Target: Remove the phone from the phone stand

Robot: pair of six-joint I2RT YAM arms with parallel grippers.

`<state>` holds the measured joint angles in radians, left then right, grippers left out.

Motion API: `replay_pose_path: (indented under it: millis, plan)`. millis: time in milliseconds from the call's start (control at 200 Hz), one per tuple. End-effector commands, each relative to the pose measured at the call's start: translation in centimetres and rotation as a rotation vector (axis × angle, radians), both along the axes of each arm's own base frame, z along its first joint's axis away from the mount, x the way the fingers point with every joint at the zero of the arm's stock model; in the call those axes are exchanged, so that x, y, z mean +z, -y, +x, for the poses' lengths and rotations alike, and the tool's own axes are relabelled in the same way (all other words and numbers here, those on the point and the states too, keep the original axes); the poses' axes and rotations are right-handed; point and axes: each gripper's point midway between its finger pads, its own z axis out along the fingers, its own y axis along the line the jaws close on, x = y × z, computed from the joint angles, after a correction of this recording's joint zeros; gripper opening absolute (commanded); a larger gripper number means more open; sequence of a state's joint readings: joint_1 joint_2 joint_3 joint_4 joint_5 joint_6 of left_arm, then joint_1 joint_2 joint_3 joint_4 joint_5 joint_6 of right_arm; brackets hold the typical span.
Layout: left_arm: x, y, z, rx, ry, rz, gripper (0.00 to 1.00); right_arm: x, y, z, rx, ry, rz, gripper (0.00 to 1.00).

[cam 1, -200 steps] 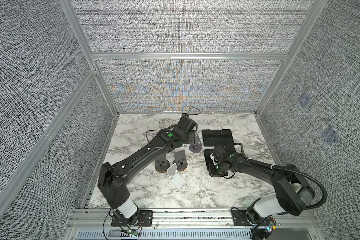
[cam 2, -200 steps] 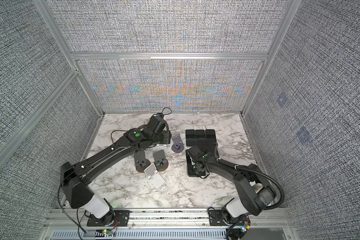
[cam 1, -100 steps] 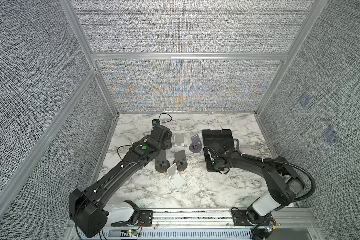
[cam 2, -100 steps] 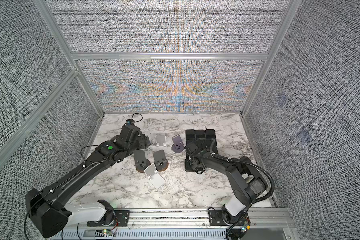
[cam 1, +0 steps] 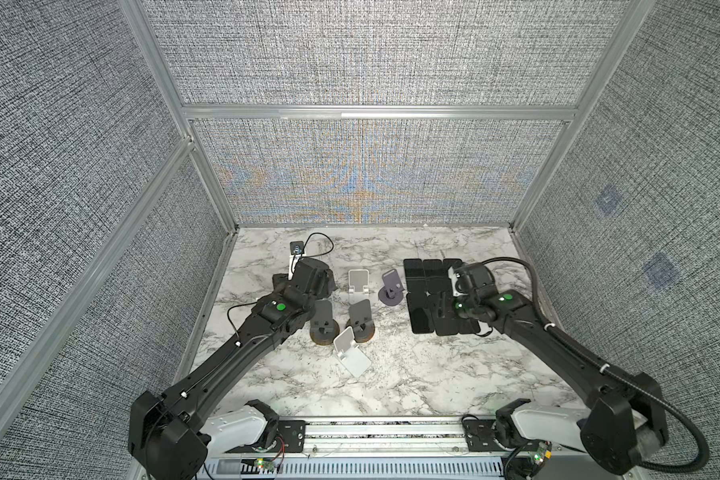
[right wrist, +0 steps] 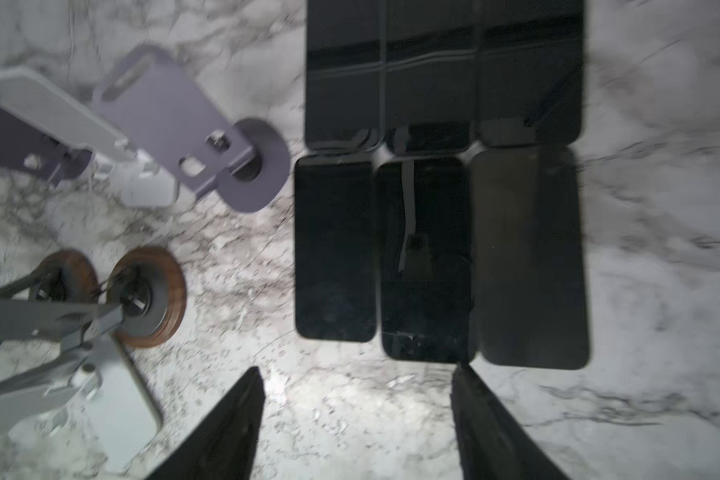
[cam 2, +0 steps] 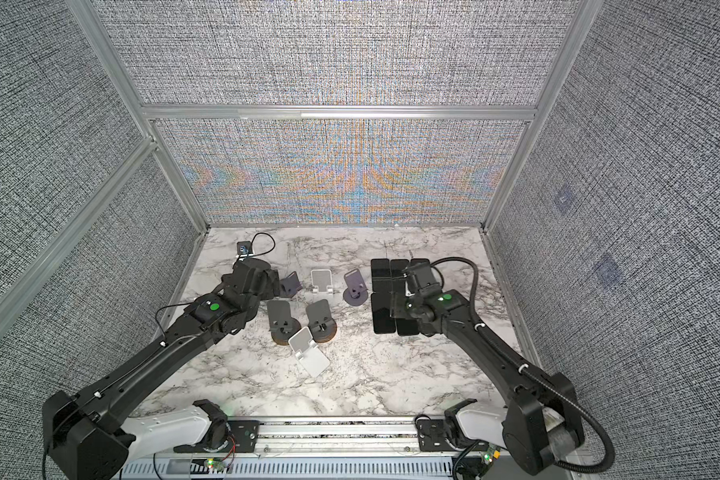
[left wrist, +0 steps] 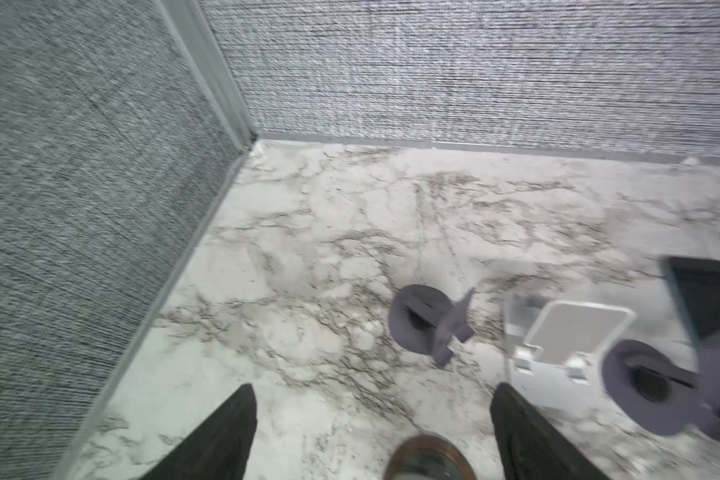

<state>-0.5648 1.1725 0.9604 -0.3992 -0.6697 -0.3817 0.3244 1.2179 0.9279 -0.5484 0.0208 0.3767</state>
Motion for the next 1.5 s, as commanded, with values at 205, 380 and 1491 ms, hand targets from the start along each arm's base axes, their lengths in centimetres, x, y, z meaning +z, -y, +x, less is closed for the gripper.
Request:
replay_pose_path:
  millis: [205,380,1491]
  plan:
    - [-2.3,-8.1,3.0,0.154,0.154,0.135,0.99,-0.4,9.0,4.5,-0.158,0.309,-0.158,0.99]
    - [-5.4,-9.7,4.4,0.12,0.14,0.26,0.98,-2.9,11.1,5.0,-0.199,0.364,-0.278,0.99]
    - [-11.7,-9.1,6.2,-0.007,0.152,0.149,0.99,-5.7,8.4,7.1,-0.055,0.667,-0.321,0.99]
